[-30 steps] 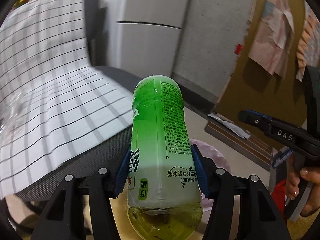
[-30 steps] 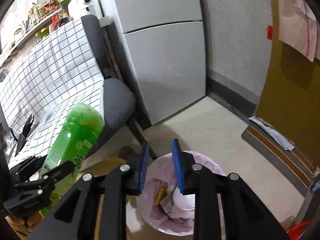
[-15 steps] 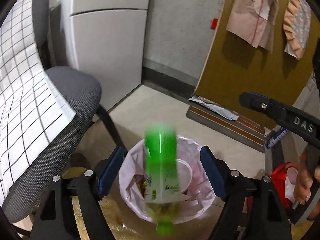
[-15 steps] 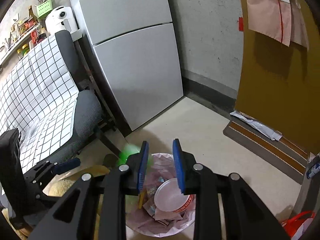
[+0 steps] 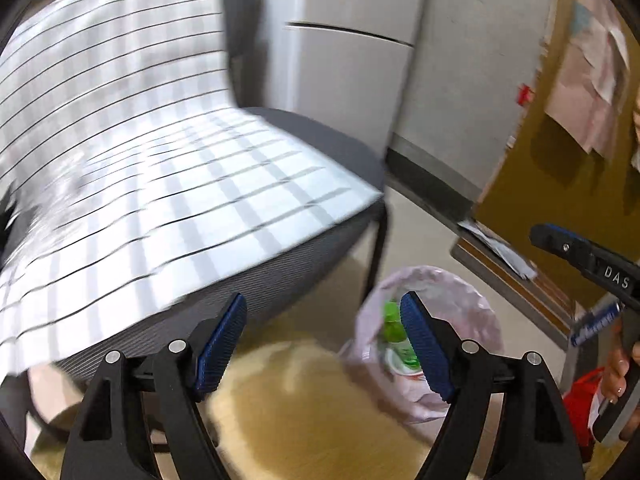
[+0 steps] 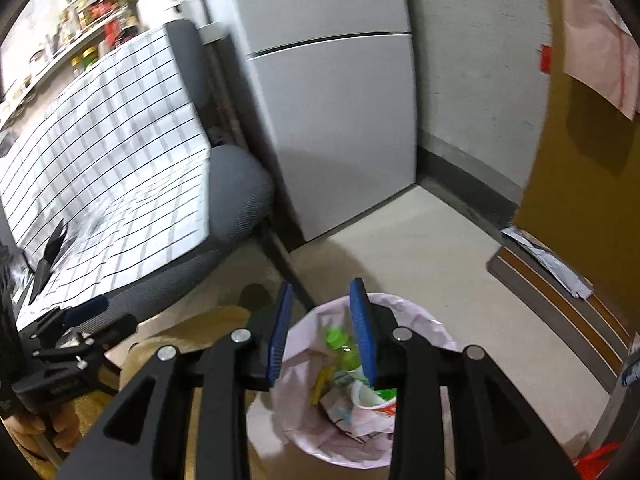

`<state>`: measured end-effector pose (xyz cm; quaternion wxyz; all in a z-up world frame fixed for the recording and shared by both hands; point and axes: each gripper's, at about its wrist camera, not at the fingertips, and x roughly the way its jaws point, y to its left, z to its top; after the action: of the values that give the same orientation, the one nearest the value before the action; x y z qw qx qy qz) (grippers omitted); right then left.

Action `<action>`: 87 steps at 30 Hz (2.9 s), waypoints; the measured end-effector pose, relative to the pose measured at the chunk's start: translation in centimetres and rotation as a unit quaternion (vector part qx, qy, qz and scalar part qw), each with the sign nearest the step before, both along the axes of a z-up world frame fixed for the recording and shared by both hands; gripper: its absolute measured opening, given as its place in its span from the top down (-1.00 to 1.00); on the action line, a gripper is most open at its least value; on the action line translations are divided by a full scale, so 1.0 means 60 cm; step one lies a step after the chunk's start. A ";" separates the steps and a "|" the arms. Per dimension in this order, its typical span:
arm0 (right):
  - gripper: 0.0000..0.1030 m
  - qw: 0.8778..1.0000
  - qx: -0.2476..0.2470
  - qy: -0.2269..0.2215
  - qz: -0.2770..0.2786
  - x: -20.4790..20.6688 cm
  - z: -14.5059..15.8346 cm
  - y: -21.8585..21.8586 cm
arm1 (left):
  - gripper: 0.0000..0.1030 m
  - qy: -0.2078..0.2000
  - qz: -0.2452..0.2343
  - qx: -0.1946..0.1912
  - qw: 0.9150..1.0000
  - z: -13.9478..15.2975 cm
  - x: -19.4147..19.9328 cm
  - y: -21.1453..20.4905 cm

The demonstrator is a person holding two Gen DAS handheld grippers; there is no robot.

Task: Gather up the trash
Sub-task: 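Move both open grippers back over the chair, then grasp the edge of the black foam pad with the right gripper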

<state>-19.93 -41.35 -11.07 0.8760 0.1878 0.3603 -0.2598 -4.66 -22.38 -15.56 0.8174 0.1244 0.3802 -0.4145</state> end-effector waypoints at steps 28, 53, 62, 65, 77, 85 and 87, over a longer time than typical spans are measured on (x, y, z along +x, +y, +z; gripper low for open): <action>0.19 0.945 -0.015 0.003 0.327 0.439 0.035 0.349 | -0.49 -0.022 0.386 -0.020 0.922 0.053 0.266 0.532; 0.82 0.895 0.030 0.029 0.444 0.570 -0.025 0.549 | -0.08 0.035 0.391 -0.018 0.920 -0.007 0.274 0.616; 0.82 0.901 0.046 0.053 0.427 0.445 -0.020 0.500 | -0.08 0.061 0.368 -0.031 0.927 -0.014 0.202 0.581; 0.81 0.901 0.037 0.063 0.427 0.424 -0.020 0.493 | -0.08 0.058 0.370 -0.021 0.927 -0.014 0.187 0.581; 0.80 0.886 -0.019 -0.034 0.463 0.399 0.030 0.515 | -0.08 0.051 0.376 -0.025 0.925 -0.005 0.177 0.584; 0.87 0.895 -0.017 0.062 0.441 0.453 -0.055 0.524 | -0.08 0.069 0.363 -0.044 0.928 -0.015 0.173 0.586; 0.87 0.897 -0.012 0.072 0.436 0.455 -0.068 0.520 | -0.08 0.065 0.358 -0.044 0.930 -0.016 0.174 0.581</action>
<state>7.35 -10.13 -15.16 0.8754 -0.0180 0.4649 0.1315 5.76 12.45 -16.51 0.8896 -0.0836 0.4332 -0.1180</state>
